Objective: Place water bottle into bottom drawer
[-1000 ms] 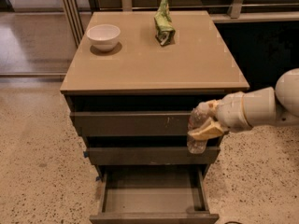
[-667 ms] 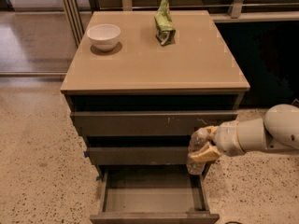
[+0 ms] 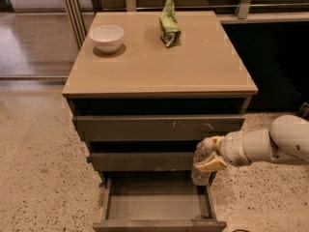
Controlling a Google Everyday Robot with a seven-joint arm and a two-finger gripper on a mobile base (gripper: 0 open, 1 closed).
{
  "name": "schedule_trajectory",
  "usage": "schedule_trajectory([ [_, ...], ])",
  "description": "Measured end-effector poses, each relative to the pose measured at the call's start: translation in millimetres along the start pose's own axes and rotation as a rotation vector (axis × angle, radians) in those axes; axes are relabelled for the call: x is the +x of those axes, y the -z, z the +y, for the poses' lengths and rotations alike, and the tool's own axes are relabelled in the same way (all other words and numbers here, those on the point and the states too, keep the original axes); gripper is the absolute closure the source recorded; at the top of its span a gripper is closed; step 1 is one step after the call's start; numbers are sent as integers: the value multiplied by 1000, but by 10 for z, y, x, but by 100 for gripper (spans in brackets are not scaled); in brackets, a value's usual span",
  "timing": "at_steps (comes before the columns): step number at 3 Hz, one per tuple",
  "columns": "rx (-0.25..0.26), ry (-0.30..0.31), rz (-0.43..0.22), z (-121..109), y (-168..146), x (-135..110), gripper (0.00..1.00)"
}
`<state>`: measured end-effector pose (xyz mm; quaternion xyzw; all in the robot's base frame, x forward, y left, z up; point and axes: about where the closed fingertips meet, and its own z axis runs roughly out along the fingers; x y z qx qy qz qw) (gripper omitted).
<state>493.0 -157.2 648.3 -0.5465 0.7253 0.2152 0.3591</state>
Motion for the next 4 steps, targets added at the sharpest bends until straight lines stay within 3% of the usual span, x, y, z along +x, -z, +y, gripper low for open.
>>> schedule_trajectory([
  [1,7,18,10,41,-123,107,100],
  [2,55,38,-29,165,-571,490,100],
  [3,65,24,-128,284,-1121,949,100],
  [4,65,24,-128,284,-1121,949,100],
])
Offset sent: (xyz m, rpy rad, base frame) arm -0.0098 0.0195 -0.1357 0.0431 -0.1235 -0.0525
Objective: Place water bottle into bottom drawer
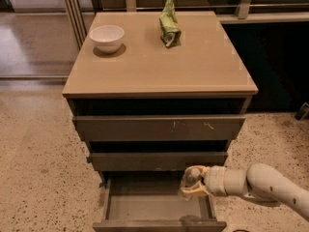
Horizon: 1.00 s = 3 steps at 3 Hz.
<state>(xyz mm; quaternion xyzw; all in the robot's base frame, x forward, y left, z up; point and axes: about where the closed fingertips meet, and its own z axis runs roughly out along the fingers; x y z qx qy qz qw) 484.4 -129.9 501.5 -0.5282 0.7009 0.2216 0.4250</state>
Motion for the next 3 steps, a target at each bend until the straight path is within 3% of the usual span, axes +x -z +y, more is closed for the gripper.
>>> schedule_trajectory([
  [1,-10,41,9,-14,-159,145,100],
  [2,-25,137,-4,-92,-482,453,100],
  [3,-74,206,-26,-119,-863,734,100],
])
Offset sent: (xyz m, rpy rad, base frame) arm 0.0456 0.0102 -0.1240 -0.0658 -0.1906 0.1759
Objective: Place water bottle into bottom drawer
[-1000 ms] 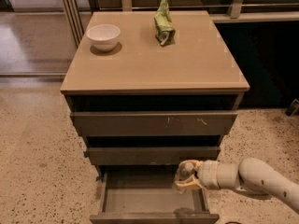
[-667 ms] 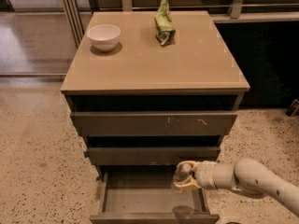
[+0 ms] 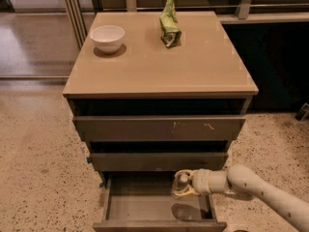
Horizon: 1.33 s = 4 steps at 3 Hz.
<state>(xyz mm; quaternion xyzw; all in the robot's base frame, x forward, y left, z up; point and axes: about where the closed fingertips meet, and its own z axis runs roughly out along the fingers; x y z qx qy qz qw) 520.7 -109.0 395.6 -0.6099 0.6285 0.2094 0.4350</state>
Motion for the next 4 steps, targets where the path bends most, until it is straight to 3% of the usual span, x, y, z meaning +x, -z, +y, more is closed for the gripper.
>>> schedule_trajectory([
  [1,-96,5,-12,65,-634,530,100],
  [2,-97,5,-12,66,-635,531,100],
  [4,-135,-37,4,185,-854,802,100],
])
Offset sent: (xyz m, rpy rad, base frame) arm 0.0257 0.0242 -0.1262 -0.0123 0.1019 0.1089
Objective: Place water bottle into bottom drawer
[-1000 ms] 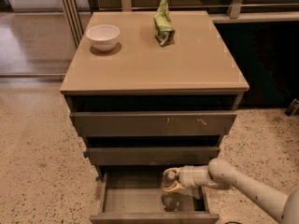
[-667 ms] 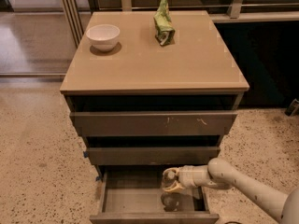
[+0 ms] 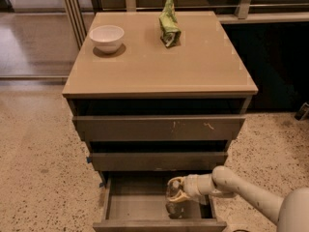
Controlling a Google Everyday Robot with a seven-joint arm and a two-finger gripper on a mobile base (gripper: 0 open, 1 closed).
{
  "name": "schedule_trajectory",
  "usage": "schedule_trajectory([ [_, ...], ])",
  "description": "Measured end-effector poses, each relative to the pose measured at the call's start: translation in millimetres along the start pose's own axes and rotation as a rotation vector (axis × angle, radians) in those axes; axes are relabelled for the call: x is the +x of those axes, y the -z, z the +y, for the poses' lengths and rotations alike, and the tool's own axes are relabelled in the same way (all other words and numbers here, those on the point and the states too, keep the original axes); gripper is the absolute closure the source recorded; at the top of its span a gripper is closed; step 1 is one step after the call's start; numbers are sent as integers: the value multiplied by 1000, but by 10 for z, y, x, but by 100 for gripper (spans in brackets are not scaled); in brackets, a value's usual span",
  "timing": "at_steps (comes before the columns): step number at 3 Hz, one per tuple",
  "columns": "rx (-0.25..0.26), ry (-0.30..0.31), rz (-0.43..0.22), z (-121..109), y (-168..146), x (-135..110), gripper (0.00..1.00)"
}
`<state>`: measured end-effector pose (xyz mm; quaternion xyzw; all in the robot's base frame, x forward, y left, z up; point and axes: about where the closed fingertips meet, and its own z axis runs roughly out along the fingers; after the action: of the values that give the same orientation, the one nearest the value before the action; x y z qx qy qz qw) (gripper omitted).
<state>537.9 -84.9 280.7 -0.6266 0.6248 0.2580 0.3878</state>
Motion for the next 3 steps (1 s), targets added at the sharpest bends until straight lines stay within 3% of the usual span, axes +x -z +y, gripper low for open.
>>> schedule_trajectory([
  [3,-14,-33,-15,74,-336,490,100],
])
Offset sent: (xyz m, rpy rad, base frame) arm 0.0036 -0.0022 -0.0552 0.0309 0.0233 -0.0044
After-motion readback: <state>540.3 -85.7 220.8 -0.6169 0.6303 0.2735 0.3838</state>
